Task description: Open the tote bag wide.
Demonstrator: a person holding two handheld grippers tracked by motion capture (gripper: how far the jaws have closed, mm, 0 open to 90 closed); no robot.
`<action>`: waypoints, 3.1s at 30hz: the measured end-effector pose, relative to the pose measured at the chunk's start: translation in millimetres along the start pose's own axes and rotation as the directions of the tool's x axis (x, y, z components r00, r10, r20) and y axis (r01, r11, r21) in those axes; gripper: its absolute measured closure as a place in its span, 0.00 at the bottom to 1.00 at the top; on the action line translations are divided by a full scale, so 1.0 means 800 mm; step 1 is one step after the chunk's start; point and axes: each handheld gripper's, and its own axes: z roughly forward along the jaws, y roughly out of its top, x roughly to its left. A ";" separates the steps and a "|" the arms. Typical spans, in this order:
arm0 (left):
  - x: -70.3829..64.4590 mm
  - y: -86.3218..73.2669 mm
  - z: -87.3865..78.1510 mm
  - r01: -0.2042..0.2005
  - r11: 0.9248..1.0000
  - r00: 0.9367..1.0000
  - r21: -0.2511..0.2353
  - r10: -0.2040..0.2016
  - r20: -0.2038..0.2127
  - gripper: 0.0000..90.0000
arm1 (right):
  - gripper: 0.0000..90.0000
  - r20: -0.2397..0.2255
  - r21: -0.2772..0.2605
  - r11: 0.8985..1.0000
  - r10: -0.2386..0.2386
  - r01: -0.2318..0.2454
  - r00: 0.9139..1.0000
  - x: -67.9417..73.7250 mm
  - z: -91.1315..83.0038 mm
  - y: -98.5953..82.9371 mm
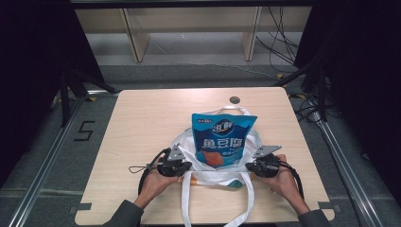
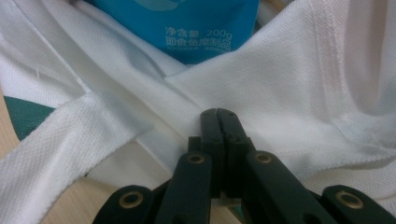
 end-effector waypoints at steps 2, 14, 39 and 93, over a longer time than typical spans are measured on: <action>0.002 0.002 0.003 -0.013 1.000 1.000 0.001 0.013 -0.014 0.98 | 1.00 0.004 -0.025 1.000 0.012 -0.012 1.000 0.000 0.004 0.000; 0.032 0.016 0.020 0.006 1.000 0.998 -0.004 -0.006 -0.068 0.98 | 1.00 0.044 -0.061 0.997 0.055 -0.052 0.998 -0.034 0.030 0.026; 0.055 0.027 0.026 0.065 0.993 0.994 -0.097 -0.073 -0.087 0.87 | 0.86 0.041 -0.156 0.977 0.156 -0.148 0.987 -0.060 0.029 0.046; -0.018 -0.024 -0.066 0.128 0.976 0.991 -0.176 -0.133 -0.018 0.32 | 0.47 0.014 -0.268 0.957 0.122 -0.114 0.992 -0.003 -0.047 0.029</action>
